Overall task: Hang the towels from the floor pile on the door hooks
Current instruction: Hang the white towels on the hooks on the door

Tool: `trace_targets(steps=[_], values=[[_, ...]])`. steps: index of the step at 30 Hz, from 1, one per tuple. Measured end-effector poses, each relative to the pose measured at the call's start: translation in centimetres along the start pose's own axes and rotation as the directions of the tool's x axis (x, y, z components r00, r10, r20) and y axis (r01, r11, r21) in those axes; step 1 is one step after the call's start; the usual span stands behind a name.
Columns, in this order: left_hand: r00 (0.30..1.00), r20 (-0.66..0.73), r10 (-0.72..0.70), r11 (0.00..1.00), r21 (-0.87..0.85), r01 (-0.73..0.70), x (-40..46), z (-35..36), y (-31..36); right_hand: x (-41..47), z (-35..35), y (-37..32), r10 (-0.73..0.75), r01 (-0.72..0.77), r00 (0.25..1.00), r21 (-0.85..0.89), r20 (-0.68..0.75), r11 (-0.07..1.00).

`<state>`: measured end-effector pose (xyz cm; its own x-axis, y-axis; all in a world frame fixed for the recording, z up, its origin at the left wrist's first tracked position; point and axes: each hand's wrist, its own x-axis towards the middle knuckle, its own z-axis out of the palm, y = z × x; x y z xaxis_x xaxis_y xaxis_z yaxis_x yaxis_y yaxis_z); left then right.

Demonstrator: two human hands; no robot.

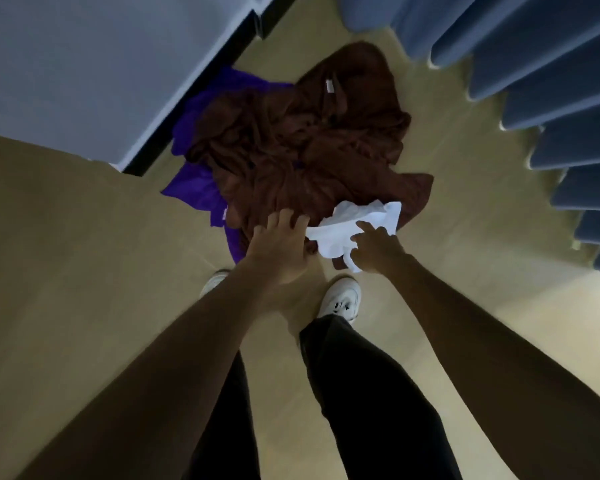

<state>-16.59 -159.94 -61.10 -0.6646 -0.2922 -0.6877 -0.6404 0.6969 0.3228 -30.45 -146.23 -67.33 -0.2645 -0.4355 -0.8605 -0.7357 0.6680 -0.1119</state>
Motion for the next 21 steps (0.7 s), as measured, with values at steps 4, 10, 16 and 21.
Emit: trace_targets(steps=[4, 10, 16, 21], values=[[0.998, 0.014, -0.065, 0.996, -0.066, 0.066, 3.7, 6.8, -3.7, 7.7, 4.7, 0.9, 0.005, -0.005, 1.0, -0.064, 0.005, 0.998], [0.987, 0.095, -0.13, 0.991, 0.006, 0.13, 4.0, 13.1, -7.4, 13.7, 8.3, 1.7, 0.048, -0.047, 0.999, -0.085, 0.008, 0.995], [0.969, 0.178, -0.169, 0.985, 0.012, 0.17, -1.8, 8.3, -4.7, 5.0, 4.8, 0.0, -0.058, 0.058, 0.998, -0.024, -0.001, 0.998], [0.99, 0.073, -0.123, 0.989, -0.077, 0.128, -7.7, -2.9, 0.8, -7.9, -4.4, -2.7, -0.155, 0.162, 0.987, 0.182, -0.051, 0.97]])
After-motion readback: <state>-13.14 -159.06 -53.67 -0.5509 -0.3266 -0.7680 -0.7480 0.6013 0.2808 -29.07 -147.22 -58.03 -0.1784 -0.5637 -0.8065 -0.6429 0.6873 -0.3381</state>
